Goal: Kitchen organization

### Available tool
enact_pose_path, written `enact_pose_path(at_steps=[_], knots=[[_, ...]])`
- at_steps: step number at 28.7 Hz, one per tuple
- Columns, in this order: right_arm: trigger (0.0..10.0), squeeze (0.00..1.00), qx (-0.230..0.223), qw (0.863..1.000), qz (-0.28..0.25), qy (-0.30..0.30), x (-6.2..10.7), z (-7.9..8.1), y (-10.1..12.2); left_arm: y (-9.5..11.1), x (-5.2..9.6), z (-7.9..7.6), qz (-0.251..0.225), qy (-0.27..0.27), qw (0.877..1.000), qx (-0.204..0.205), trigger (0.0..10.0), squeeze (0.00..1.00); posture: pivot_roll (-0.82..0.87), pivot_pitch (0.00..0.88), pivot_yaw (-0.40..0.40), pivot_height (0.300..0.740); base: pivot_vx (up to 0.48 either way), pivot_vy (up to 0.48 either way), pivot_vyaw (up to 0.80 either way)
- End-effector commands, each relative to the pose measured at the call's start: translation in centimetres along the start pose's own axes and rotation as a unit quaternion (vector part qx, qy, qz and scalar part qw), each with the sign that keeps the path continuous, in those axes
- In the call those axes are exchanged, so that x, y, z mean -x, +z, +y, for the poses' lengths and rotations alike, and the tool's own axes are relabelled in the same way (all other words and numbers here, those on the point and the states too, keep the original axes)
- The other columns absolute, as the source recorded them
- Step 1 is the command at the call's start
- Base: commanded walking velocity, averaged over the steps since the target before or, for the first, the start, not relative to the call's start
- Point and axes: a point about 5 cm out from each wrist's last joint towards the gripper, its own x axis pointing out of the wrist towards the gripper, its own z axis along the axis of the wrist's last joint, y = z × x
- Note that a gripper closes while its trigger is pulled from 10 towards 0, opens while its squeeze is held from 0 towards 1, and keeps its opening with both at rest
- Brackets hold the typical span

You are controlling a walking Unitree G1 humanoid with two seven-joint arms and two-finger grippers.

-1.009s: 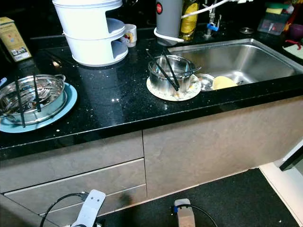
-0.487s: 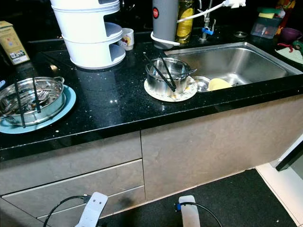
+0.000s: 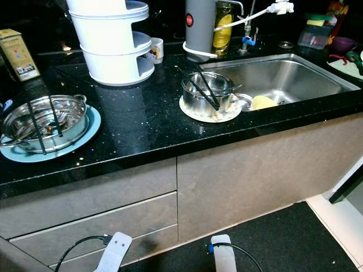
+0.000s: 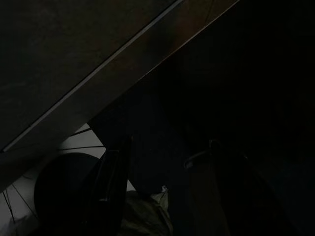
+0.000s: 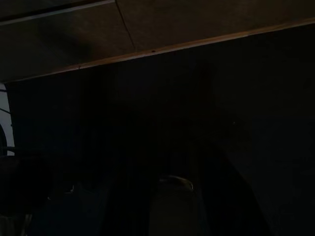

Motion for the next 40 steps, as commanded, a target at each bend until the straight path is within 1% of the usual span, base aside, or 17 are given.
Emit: enact_pose_path(at_steps=[1, 10, 12, 15, 17, 18, 21, 25, 26, 30, 32, 33, 34, 35, 36, 38, 40], knots=[[10.0, 0.00, -0.003, 1.000, 0.009, -0.004, 0.2, -0.1, -0.7, -0.3, 0.0, -0.1, 0.005, -0.006, 1.000, -0.005, 10.0, 0.00, -0.05, 0.094, 0.005, 0.740, 0.000, 0.000, 0.00], [10.0, 0.00, -0.003, 1.000, 0.015, -0.012, 0.3, -0.4, -1.1, -0.1, -0.1, -0.1, 0.005, -0.002, 1.000, 0.000, 10.0, 0.00, -0.06, 0.089, 0.010, 0.740, 0.000, 0.000, 0.00], [10.0, 0.00, 0.010, 1.000, 0.007, -0.012, 0.3, -0.5, -0.9, -0.1, -0.1, -0.2, -0.002, 0.011, 1.000, 0.010, 10.0, 0.00, -0.06, 0.078, -0.004, 0.740, 0.000, 0.000, 0.00], [10.0, 0.00, 0.021, 1.000, -0.004, -0.011, 0.2, -0.5, -0.5, -0.5, 0.0, 0.0, 0.005, 0.021, 1.000, 0.002, 10.0, 0.00, -0.05, 0.074, -0.009, 0.740, 0.000, 0.000, 0.00], [10.0, 0.00, 0.037, 0.999, -0.014, -0.018, 0.1, -0.4, 0.0, -0.8, 0.1, 0.2, 0.006, 0.022, 1.000, 0.000, 10.0, 0.00, -0.05, 0.074, -0.009, 0.740, 0.000, 0.000, 0.00], [10.0, 0.00, 0.040, 0.999, -0.019, -0.018, 0.0, -0.4, 0.2, -0.8, 0.1, 0.4, 0.004, 0.024, 1.000, -0.001, 10.0, 0.00, -0.03, 0.075, -0.013, 0.740, 0.000, 0.000, 0.00], [10.0, 0.00, 0.040, 0.998, -0.037, -0.017, -0.2, 0.0, 1.2, -0.8, 0.3, 1.1, -0.003, 0.031, 1.000, -0.001, 10.0, 0.00, 0.00, 0.083, -0.021, 0.740, 0.000, 0.000, 0.00], [10.0, 0.00, 0.040, 0.998, -0.049, -0.011, -0.3, 0.3, 1.7, -0.9, 0.5, 1.3, -0.009, 0.035, 0.999, 0.004, 10.0, 0.00, 0.03, 0.090, -0.029, 0.740, 0.000, 0.000, 0.00], [10.0, 0.00, 0.037, 0.998, -0.057, 0.001, -0.3, 0.7, 2.0, -0.9, 0.7, 1.5, -0.023, 0.040, 0.999, 0.018, 10.0, 0.00, 0.05, 0.101, -0.040, 0.740, 0.000, 0.000, 0.00], [10.0, 0.00, 0.032, 0.998, -0.054, 0.013, -0.4, 1.0, 2.0, -1.0, 0.9, 1.6, -0.036, 0.046, 0.998, 0.029, 10.0, 0.00, 0.05, 0.109, -0.044, 0.740, 0.000, 0.000, 0.00], [10.0, 0.00, 0.014, 0.999, -0.041, 0.031, -0.3, 1.1, 1.5, -1.0, 1.0, 1.7, -0.043, 0.052, 0.997, 0.039, 10.0, 0.00, 0.05, 0.109, -0.044, 0.740, 0.000, 0.000, 0.00], [10.0, 0.00, 0.002, 0.999, -0.036, 0.037, -0.2, 1.1, 1.2, -0.9, 1.0, 1.7, -0.055, 0.055, 0.996, 0.048, 10.0, 0.00, 0.05, 0.116, -0.048, 0.740, 0.000, 0.000, 0.00], [10.0, 0.00, 0.002, 0.999, -0.036, 0.037, -0.2, 1.1, 1.2, -0.9, 1.0, 1.7, -0.055, 0.055, 0.996, 0.048, 10.0, 0.00, 0.05, 0.116, -0.048, 0.740, 0.000, 0.000, 0.00], [10.0, 0.00, -0.012, 0.999, -0.028, 0.039, -0.2, 1.1, 0.7, -0.9, 1.1, 1.8, -0.064, 0.060, 0.994, 0.057, 10.0, 0.00, 0.05, 0.116, -0.048, 0.740, 0.000, 0.000, 0.00], [10.0, 0.00, -0.012, 0.999, -0.028, 0.039, -0.2, 1.1, 0.7, -0.9, 1.1, 1.8, -0.064, 0.060, 0.994, 0.057, 10.0, 0.00, 0.05, 0.116, -0.048, 0.740, 0.000, 0.000, 0.00], [10.0, 0.00, -0.033, 0.999, -0.019, 0.037, 0.0, 1.0, 0.0, -0.8, 1.3, 1.9, -0.081, 0.058, 0.993, 0.064, 10.0, 0.00, 0.04, 0.123, -0.044, 0.740, 0.000, 0.000, 0.00], [10.0, 0.00, -0.044, 0.998, -0.014, 0.034, 0.1, 0.9, -0.4, -0.6, 1.3, 1.9, -0.089, 0.049, 0.993, 0.062, 10.0, 0.00, 0.03, 0.125, -0.041, 0.740, 0.000, 0.000, 0.00]])
